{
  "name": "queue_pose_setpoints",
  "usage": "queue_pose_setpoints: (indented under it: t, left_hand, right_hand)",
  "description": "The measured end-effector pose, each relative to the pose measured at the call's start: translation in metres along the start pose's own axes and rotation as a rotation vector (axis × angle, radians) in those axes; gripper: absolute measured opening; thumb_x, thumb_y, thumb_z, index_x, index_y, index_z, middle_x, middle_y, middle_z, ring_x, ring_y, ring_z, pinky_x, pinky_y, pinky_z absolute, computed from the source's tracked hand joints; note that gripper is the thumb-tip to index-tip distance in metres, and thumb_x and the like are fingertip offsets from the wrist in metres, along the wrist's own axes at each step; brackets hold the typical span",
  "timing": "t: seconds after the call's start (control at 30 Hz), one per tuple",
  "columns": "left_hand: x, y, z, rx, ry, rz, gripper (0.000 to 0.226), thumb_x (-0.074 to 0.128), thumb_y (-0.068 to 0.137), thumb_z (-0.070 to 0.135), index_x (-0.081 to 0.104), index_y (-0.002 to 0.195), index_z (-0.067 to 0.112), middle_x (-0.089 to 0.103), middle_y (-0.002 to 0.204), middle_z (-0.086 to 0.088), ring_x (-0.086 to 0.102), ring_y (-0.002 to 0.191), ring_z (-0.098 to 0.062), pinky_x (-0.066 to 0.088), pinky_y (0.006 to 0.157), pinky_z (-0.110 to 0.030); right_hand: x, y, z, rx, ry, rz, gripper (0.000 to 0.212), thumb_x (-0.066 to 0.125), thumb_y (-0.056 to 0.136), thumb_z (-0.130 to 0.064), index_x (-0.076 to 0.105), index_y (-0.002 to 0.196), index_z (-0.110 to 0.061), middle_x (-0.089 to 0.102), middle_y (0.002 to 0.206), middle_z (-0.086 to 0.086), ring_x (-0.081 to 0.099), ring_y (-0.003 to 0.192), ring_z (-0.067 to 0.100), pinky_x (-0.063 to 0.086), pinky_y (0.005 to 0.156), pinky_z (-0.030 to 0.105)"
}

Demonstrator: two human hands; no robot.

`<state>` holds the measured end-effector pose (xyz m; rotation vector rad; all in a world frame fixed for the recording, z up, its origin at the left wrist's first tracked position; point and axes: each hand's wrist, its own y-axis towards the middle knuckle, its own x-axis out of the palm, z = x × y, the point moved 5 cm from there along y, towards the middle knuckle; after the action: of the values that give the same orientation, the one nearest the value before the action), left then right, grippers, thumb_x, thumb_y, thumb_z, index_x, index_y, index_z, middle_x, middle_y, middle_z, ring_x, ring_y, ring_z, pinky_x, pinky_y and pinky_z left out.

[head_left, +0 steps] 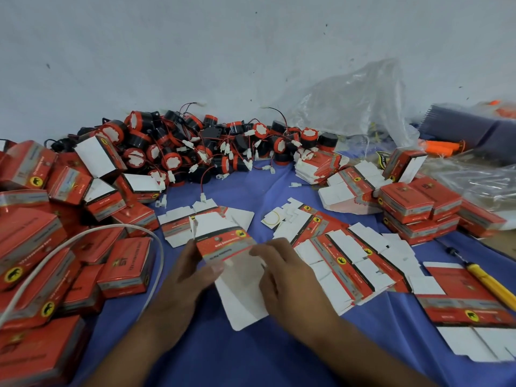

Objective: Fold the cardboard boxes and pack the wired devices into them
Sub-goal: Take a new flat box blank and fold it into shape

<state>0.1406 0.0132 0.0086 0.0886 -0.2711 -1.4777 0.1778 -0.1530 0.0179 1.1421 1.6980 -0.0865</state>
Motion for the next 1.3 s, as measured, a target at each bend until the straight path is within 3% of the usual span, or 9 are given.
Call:
queue_pose_setpoints:
  t: [0.13,0.27,0.33,0.47,0.6,0.73,0.97,1.13,1.3]
  left_hand:
    - [-0.004,0.001,0.004,0.003,0.127,0.067,0.058,0.072,0.064,0.056,0.065,0.114,0.027,0.071,0.114,0.008,0.066,0.105,-0.007,0.052,0.079,-0.014]
    - [0.001,0.001,-0.005,-0.120,0.007,-0.019,0.051,0.084,0.058,0.050,0.071,0.105,0.037,0.072,0.115,-0.001,0.069,0.105,-0.020,0.058,0.077,-0.025]
    - [0.006,0.000,-0.006,-0.125,-0.003,-0.087,0.048,0.085,0.065,0.038,0.068,0.110,0.037,0.071,0.119,-0.002,0.068,0.109,-0.019,0.056,0.080,-0.024]
    - [0.008,-0.003,-0.007,-0.116,-0.030,-0.160,0.057,0.083,0.068,0.025,0.063,0.120,0.040,0.067,0.127,-0.002,0.064,0.116,-0.019,0.055,0.084,-0.026]
    - [0.012,-0.005,-0.003,-0.060,0.045,-0.163,0.053,0.074,0.079,0.028,0.061,0.130,0.032,0.065,0.130,-0.003,0.059,0.124,-0.025,0.054,0.093,-0.032]
    - [0.007,-0.010,-0.008,-0.214,0.006,0.075,0.091,0.066,0.045,0.093,0.064,0.104,0.024,0.076,0.093,0.017,0.066,0.103,-0.020,0.057,0.081,-0.022]
    - [0.014,-0.011,-0.006,-0.277,-0.150,0.026,0.044,0.047,0.079,0.066,0.075,0.104,0.043,0.074,0.112,-0.003,0.071,0.102,-0.020,0.058,0.072,-0.023]
    - [0.015,-0.013,-0.008,-0.194,0.081,0.074,0.099,0.054,0.040,0.100,0.071,0.107,0.029,0.075,0.098,0.010,0.072,0.094,-0.011,0.057,0.069,-0.022]
    - [0.025,-0.013,-0.008,-0.277,-0.230,0.065,0.049,0.040,0.082,0.065,0.077,0.103,0.039,0.074,0.113,-0.005,0.071,0.103,-0.024,0.061,0.076,-0.032]
  right_hand:
    - [-0.003,-0.002,0.010,0.273,0.334,0.028,0.050,0.058,0.097,-0.027,0.030,0.108,-0.067,0.049,0.110,-0.046,0.059,0.100,-0.010,0.052,0.074,0.010]
    - [0.001,0.004,0.015,0.359,0.664,-0.048,0.024,0.059,0.094,-0.046,0.051,0.116,-0.048,0.063,0.115,-0.027,0.067,0.107,0.005,0.060,0.087,0.043]
    - [0.003,0.006,0.016,0.350,0.686,-0.142,0.044,0.057,0.085,-0.058,0.050,0.127,-0.047,0.064,0.122,-0.024,0.062,0.116,0.003,0.053,0.100,0.041]
    - [0.006,0.008,0.018,0.341,0.990,-0.279,0.062,0.059,0.085,-0.034,0.043,0.144,-0.045,0.057,0.139,-0.014,0.055,0.130,0.011,0.043,0.111,0.039]
    - [0.002,0.013,0.017,0.297,0.851,-0.154,0.042,0.059,0.095,-0.039,0.051,0.135,-0.051,0.065,0.115,-0.018,0.064,0.106,-0.001,0.050,0.087,0.017]
    - [0.007,0.010,0.011,0.293,0.863,-0.148,0.034,0.059,0.096,-0.048,0.052,0.128,-0.059,0.062,0.122,-0.014,0.062,0.112,0.002,0.051,0.093,0.020]
    - [0.002,0.009,0.006,0.325,0.910,-0.148,0.031,0.060,0.090,-0.049,0.060,0.121,-0.050,0.065,0.118,-0.007,0.066,0.107,0.006,0.052,0.080,0.017]
    - [0.004,0.005,0.001,0.305,0.843,-0.141,0.036,0.051,0.095,-0.045,0.061,0.128,-0.033,0.066,0.123,-0.004,0.065,0.115,0.015,0.054,0.098,0.033]
    - [0.005,0.003,0.003,0.331,0.895,-0.071,0.034,0.043,0.092,-0.033,0.064,0.119,-0.031,0.067,0.115,-0.006,0.065,0.109,0.008,0.051,0.087,0.017]
